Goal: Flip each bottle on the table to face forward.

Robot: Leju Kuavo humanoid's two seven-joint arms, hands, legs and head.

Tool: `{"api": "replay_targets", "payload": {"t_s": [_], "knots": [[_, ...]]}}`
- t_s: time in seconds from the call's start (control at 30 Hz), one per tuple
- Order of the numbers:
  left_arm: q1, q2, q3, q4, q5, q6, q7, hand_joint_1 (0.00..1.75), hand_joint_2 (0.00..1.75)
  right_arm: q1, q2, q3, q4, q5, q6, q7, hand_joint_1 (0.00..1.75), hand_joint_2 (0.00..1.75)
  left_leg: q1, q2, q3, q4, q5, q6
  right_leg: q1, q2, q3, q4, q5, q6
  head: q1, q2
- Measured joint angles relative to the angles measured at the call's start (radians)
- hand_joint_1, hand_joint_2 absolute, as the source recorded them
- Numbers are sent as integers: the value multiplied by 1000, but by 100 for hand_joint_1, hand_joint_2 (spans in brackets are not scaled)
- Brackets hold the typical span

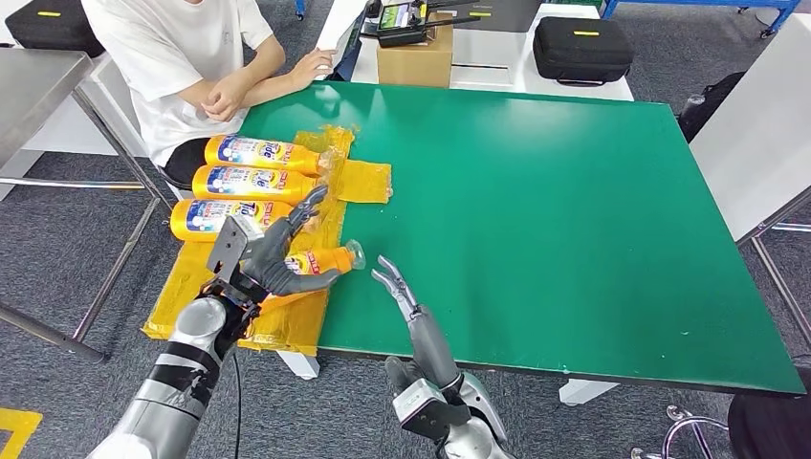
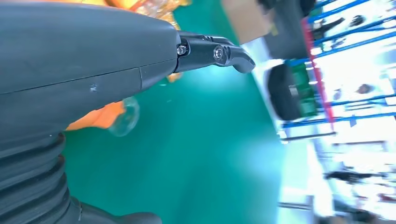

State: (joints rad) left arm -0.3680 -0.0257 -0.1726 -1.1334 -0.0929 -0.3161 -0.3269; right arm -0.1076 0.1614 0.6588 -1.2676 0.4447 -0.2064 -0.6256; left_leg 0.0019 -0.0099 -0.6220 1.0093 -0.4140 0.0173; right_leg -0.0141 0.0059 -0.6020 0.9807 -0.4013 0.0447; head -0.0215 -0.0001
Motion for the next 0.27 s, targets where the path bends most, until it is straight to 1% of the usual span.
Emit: {"api": "replay_targets", "payload": {"t_s": [0.17,0.27], "knots": [[29,17,-23,-105,86,-23,-2,0,175,3,-4,-7,0,4,8,0,0,0,0,0,-1,0,0,0,0,0,-1,0,0,0,0,0],[37,21,-34,-149,88,-2,-4,0,175,5,-6,-11,0,11,6,-1,0,0,0,0,-1,0,0,0,0,0,-1,0,0,0,0,0]]}}
